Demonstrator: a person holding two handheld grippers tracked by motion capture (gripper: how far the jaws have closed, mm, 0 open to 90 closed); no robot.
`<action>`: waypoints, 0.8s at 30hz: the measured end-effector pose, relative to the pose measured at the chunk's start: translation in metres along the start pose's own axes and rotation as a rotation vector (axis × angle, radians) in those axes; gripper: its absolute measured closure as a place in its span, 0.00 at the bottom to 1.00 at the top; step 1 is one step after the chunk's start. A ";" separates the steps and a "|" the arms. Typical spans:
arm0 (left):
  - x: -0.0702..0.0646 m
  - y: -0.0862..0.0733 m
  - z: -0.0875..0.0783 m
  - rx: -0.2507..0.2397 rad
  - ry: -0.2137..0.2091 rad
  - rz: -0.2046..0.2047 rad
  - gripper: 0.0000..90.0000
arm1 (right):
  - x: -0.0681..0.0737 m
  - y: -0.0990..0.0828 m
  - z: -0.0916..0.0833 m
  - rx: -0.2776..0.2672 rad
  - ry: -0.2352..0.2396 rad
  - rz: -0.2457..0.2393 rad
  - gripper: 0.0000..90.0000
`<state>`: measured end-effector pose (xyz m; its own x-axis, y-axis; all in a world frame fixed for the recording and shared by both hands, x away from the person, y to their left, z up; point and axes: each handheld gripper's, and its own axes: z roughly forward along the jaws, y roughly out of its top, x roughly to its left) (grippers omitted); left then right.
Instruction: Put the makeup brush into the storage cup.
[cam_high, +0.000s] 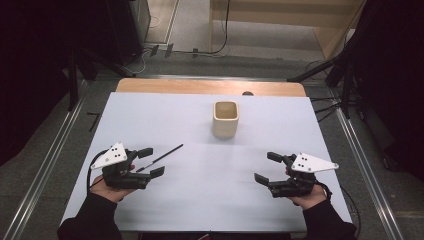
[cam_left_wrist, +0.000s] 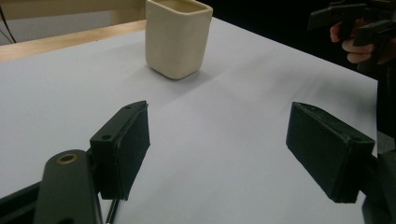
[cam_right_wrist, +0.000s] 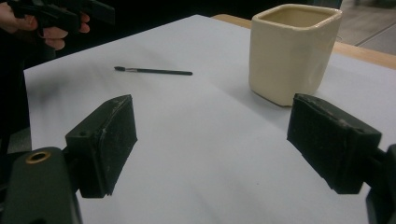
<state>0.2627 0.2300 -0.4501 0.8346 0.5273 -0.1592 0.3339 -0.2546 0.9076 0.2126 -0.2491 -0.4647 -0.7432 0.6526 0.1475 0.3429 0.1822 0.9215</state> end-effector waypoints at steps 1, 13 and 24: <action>0.000 0.000 0.000 0.001 0.000 -0.001 0.24 | 0.000 0.000 0.000 0.004 0.002 0.001 0.19; -0.001 0.000 0.000 0.005 -0.001 0.015 0.24 | 0.001 0.001 0.002 0.009 0.003 -0.004 0.19; 0.000 0.000 -0.001 0.005 0.007 0.015 0.24 | 0.001 0.000 0.002 0.013 0.002 -0.004 0.19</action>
<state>0.2622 0.2303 -0.4495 0.8367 0.5287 -0.1429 0.3237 -0.2669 0.9078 0.2136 -0.2470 -0.4651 -0.7456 0.6506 0.1445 0.3473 0.1943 0.9174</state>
